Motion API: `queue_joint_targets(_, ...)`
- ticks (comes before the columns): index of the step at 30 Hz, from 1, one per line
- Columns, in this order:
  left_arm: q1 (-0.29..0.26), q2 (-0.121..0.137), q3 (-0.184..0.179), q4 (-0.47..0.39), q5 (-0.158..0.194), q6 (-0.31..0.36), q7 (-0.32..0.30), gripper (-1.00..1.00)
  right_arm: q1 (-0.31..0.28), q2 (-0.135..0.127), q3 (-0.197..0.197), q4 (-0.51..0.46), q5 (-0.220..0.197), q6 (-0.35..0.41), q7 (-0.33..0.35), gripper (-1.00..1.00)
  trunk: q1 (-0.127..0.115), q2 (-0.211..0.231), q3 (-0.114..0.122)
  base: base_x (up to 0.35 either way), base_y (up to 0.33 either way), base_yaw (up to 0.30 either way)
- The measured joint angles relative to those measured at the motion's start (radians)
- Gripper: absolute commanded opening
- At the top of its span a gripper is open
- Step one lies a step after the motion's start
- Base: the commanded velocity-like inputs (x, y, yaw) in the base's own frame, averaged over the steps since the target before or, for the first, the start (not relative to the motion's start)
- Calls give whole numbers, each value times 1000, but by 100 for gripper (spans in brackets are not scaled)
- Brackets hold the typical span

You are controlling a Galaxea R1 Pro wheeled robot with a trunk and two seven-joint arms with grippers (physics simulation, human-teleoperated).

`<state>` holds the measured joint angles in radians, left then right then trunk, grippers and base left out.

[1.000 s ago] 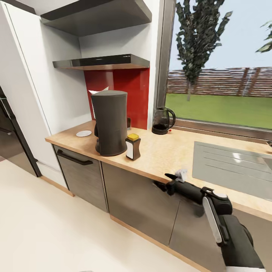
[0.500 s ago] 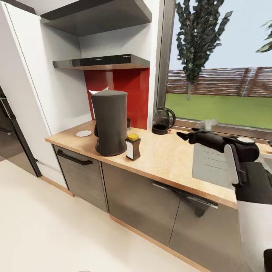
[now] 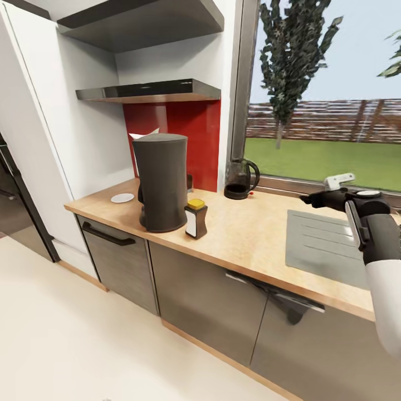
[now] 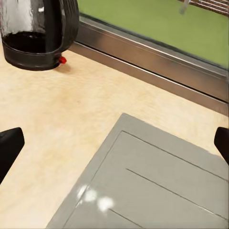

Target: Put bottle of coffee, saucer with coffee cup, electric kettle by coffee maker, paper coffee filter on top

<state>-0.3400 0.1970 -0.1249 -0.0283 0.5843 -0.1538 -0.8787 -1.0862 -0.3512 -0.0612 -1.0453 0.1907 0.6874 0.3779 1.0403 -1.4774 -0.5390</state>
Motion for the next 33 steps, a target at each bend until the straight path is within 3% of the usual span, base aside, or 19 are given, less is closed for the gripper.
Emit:
queue_joint_targets(3, 1, 20, 26, 1, 0, 3, 2, 100, -3, 0, 0, 25, 3, -33, 1, 100, 0, 0, 0, 169, 0, 0)
queue_joint_targets(5, 2, 31, 41, 1, -1, 5, 2, 100, -3, -1, -2, 83, 3, -146, 2, 100, 0, 0, 0, 119, 0, 0)
queue_joint_targets(8, 2, 33, 43, 1, -1, 6, 3, 100, -2, -1, -11, 176, 3, -253, 2, 100, 0, 0, 0, 55, 0, 0)
queue_joint_targets(11, 2, 34, 45, 1, 0, 6, 3, 100, -2, 7, -15, 255, 1, -309, -4, 100, 0, 0, 0, 137, 0, 0)
queue_joint_targets(33, 2, 34, 46, 1, 0, 7, 3, 100, -2, 12, -19, 277, 0, -361, -7, 100, 0, 0, 0, 130, 44, 0)
